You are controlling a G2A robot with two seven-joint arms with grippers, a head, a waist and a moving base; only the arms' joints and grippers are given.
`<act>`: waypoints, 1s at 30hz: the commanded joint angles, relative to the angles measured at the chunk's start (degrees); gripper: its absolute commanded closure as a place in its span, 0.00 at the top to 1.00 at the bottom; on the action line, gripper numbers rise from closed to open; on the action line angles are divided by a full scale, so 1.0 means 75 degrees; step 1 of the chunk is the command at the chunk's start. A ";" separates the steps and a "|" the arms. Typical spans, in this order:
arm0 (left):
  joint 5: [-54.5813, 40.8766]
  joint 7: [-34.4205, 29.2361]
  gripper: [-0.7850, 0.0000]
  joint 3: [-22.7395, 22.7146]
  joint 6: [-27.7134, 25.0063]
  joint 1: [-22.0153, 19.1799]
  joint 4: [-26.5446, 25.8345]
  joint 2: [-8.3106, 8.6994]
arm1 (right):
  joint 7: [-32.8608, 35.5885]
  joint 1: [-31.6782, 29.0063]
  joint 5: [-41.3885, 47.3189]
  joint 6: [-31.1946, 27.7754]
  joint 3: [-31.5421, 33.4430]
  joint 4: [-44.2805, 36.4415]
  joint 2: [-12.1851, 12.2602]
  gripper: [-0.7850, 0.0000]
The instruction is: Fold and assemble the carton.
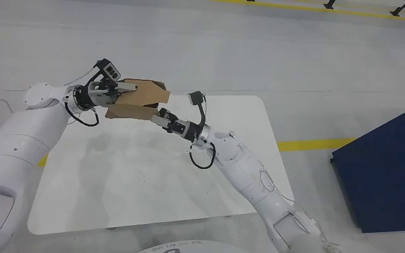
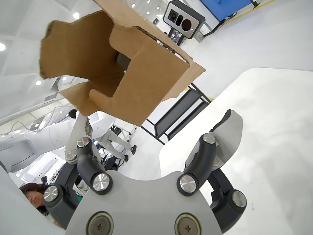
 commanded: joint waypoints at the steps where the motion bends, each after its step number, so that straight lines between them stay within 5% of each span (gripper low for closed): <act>1: 0.0003 0.0000 0.00 0.0016 0.0027 0.0003 -0.0073 -0.0005 | -0.0105 0.0072 0.0001 0.0104 -0.0066 0.0073 -0.0028 1.00; 22: -0.0790 0.0000 0.00 -0.0161 0.0355 0.0268 -0.0630 0.0237 | 0.1039 0.0089 0.1926 0.0023 0.0597 0.0111 0.0093 1.00; 30: -0.0759 0.0000 0.00 0.0001 0.0428 0.0343 -0.0929 0.0286 | 0.0678 0.0217 0.1395 0.0339 0.0293 0.0173 0.0019 1.00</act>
